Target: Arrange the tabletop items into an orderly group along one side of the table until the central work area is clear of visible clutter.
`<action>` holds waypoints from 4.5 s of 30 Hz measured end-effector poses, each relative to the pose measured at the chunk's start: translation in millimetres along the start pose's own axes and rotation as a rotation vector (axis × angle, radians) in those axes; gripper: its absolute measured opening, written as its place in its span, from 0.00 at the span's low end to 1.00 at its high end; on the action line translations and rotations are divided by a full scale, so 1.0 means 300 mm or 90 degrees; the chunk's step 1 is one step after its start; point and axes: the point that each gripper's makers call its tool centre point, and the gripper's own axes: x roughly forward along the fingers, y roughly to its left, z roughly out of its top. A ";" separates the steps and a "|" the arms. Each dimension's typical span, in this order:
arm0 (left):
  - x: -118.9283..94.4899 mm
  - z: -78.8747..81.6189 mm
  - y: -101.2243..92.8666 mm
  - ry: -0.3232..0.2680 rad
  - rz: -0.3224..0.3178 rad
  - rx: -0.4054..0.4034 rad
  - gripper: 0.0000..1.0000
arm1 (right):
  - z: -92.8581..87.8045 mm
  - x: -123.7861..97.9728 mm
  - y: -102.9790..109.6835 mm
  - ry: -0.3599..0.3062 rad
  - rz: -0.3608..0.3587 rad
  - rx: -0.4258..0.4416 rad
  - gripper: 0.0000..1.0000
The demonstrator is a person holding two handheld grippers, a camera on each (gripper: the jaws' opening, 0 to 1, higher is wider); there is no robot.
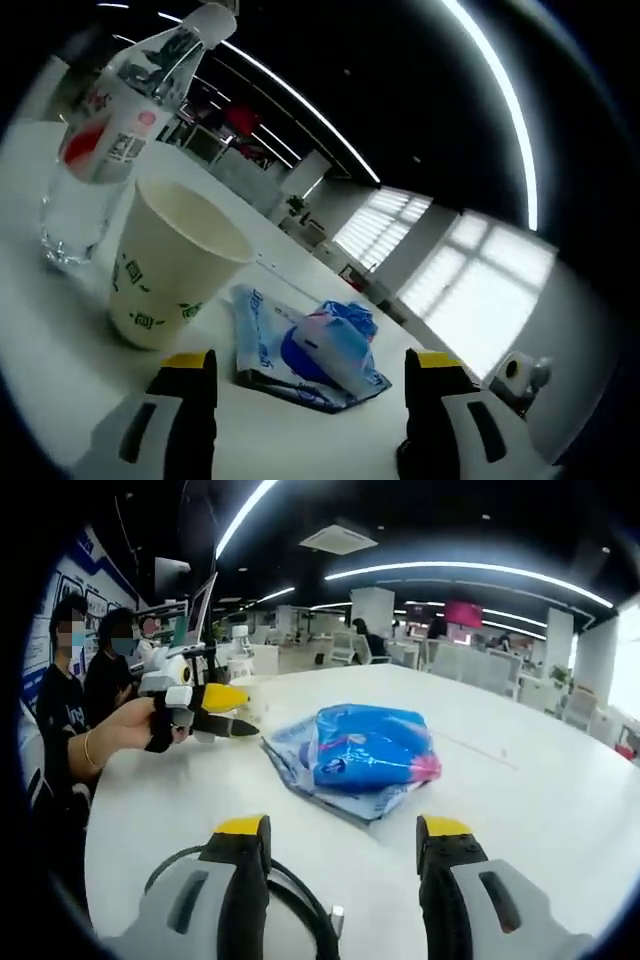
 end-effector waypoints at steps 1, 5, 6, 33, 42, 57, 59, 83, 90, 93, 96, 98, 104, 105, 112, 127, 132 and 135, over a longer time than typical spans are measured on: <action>0.001 0.003 0.004 -0.004 0.005 0.000 0.73 | -0.001 0.006 -0.007 -0.001 -0.003 0.003 0.56; 0.014 0.001 0.021 -0.004 0.019 -0.008 0.72 | -0.005 0.043 -0.047 -0.004 -0.016 0.044 0.55; 0.017 -0.001 0.023 -0.002 0.023 -0.016 0.72 | -0.004 0.050 -0.057 -0.005 -0.019 0.051 0.54; 0.039 -0.035 0.072 -0.008 0.097 -0.039 0.37 | -0.101 0.176 -0.130 0.021 -0.071 0.209 0.38; 0.034 -0.038 0.121 -0.010 0.138 -0.031 0.13 | -0.098 0.184 -0.130 0.019 -0.075 0.217 0.25; 0.031 -0.043 0.117 0.032 0.145 0.017 0.12 | -0.094 0.197 -0.100 0.036 -0.069 0.215 0.15; 0.032 -0.045 0.117 0.034 0.147 0.019 0.11 | -0.091 0.199 -0.097 0.038 -0.069 0.211 0.14; 0.037 -0.068 0.106 0.032 0.128 0.043 0.01 | -0.071 0.190 -0.087 0.019 -0.078 0.143 0.01; 0.036 -0.056 0.090 0.022 0.116 0.047 0.00 | -0.071 0.178 -0.074 0.010 -0.080 0.135 0.01; 0.023 -0.047 0.081 0.015 0.110 0.044 0.00 | -0.069 0.167 -0.061 0.010 -0.078 0.129 0.01; 0.013 -0.033 0.072 0.007 0.105 0.050 0.00 | -0.066 0.159 -0.045 0.008 -0.076 0.120 0.01; 0.007 -0.027 0.069 0.006 0.101 0.045 0.00 | -0.065 0.154 -0.034 0.012 -0.075 0.107 0.01; -0.020 -0.009 0.062 -0.006 0.100 0.054 0.00 | -0.041 0.135 0.001 0.003 -0.077 0.085 0.00; -0.025 -0.004 0.062 -0.008 0.099 0.055 0.00 | -0.031 0.130 0.005 -0.004 -0.079 0.084 0.00; -0.057 0.017 0.052 -0.020 0.093 0.057 0.00 | 0.003 0.106 0.044 -0.011 -0.086 0.050 0.00; -0.101 0.002 0.079 -0.003 0.102 0.045 0.00 | -0.023 0.099 0.105 0.020 -0.077 0.021 0.01; -0.102 -0.039 0.113 0.016 0.109 0.016 0.00 | -0.052 0.112 0.099 0.027 -0.076 0.030 0.01; -0.102 -0.062 0.122 0.027 0.111 -0.001 0.01 | -0.062 0.119 0.085 0.032 -0.077 0.037 0.02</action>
